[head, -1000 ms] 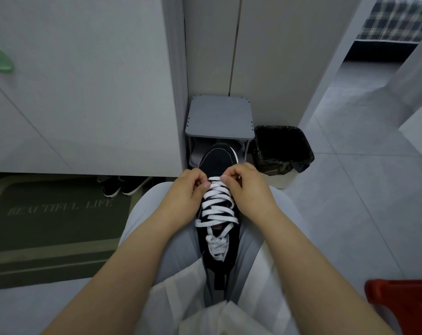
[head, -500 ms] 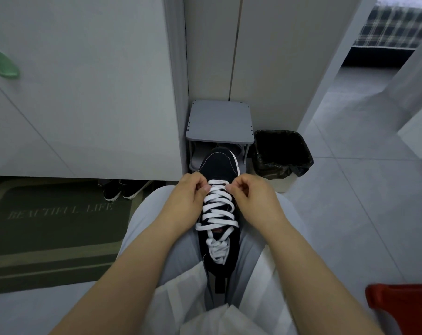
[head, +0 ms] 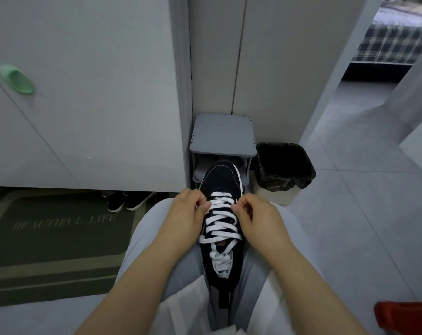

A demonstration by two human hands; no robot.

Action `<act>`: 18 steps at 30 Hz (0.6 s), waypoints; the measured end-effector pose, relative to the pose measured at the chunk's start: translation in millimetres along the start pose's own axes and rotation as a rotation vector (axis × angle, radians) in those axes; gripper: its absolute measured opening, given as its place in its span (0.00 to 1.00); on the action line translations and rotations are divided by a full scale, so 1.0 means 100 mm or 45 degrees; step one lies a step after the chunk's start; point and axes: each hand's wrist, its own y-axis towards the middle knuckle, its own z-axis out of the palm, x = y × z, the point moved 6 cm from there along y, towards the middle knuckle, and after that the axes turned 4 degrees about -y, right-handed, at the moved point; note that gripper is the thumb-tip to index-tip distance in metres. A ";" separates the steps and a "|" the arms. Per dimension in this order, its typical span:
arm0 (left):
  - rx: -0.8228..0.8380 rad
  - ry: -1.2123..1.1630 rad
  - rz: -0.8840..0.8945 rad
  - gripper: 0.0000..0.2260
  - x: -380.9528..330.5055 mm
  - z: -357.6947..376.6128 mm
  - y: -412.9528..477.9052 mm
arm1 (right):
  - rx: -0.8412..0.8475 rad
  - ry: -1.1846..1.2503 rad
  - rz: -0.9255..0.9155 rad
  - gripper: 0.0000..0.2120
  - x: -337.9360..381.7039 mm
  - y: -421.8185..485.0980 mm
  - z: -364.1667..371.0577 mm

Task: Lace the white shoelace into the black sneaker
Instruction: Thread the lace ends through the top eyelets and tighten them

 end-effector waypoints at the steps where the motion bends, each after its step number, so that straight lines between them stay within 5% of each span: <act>1: -0.010 -0.001 -0.004 0.13 0.00 -0.01 -0.01 | -0.008 0.005 -0.012 0.07 0.00 -0.02 -0.01; 6: -0.135 -0.045 0.097 0.05 -0.04 -0.13 -0.14 | -0.135 0.134 -0.052 0.07 -0.01 -0.12 -0.09; 18: -0.024 0.147 0.036 0.07 0.00 -0.08 -0.23 | -0.054 -0.028 -0.134 0.07 0.03 -0.19 -0.04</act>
